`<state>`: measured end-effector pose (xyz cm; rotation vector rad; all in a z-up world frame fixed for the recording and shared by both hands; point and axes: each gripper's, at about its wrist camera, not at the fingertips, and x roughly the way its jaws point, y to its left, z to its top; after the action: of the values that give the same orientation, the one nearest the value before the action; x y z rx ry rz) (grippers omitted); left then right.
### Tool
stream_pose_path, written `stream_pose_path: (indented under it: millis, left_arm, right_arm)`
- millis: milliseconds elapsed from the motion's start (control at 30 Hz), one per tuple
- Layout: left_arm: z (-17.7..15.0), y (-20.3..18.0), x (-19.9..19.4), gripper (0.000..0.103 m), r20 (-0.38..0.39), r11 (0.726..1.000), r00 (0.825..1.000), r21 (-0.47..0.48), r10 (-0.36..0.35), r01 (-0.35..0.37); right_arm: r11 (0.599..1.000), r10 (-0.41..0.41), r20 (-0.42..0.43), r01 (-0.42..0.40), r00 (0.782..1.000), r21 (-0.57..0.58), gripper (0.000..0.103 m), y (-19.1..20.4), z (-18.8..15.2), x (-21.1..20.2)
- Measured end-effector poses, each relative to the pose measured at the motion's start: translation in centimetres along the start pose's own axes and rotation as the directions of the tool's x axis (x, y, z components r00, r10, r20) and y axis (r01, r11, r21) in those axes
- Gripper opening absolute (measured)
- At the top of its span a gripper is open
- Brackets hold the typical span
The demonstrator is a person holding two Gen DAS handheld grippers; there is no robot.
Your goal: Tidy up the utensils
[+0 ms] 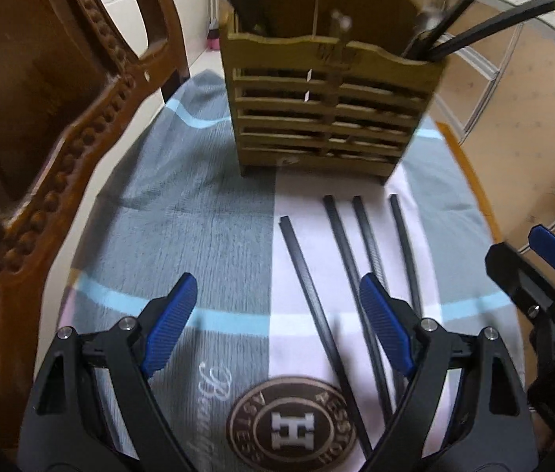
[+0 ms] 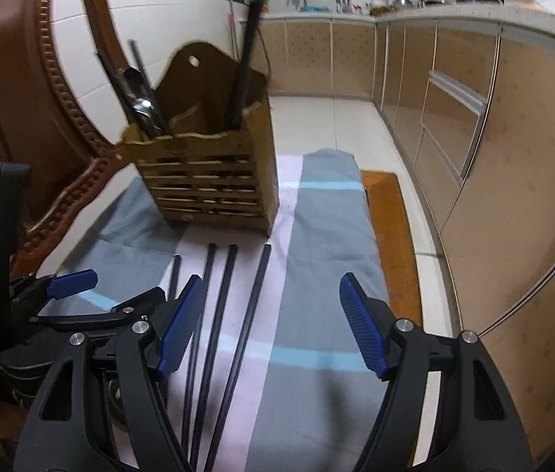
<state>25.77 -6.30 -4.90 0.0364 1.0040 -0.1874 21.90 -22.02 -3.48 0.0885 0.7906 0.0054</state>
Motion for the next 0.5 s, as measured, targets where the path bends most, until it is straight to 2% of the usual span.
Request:
stream_pose_path:
  millis: [100,167,267,433,500]
  left_arm:
    - [0.8,0.1,1.5,0.077,-0.021,1.0,1.0,-0.002,0.014,-0.014]
    - [1.2,0.3,2.7,0.067,-0.048,1.0,0.999,-0.001,0.025,-0.025]
    - [1.6,0.6,4.4,0.063,-0.086,1.0,0.996,-0.003,0.021,-0.021]
    - [2.3,0.5,5.8,0.062,-0.093,0.999,0.995,0.004,0.032,-0.032]
    - [2.7,0.6,6.1,0.061,-0.095,0.999,0.995,0.002,0.032,-0.032]
  right_arm:
    - [1.0,-0.001,-0.032,0.001,0.999,0.012,0.07,-0.2,0.7,2.2]
    - [1.0,-0.014,-0.046,0.013,0.999,-0.003,0.068,0.1,1.1,3.5]
    - [0.999,-0.032,-0.072,0.031,0.997,-0.017,0.064,0.4,1.5,5.6]
    - [0.998,-0.059,-0.129,0.055,0.99,-0.039,0.044,0.7,1.9,8.8]
    - [0.997,-0.065,-0.155,0.058,0.986,-0.046,0.041,0.8,1.9,10.0]
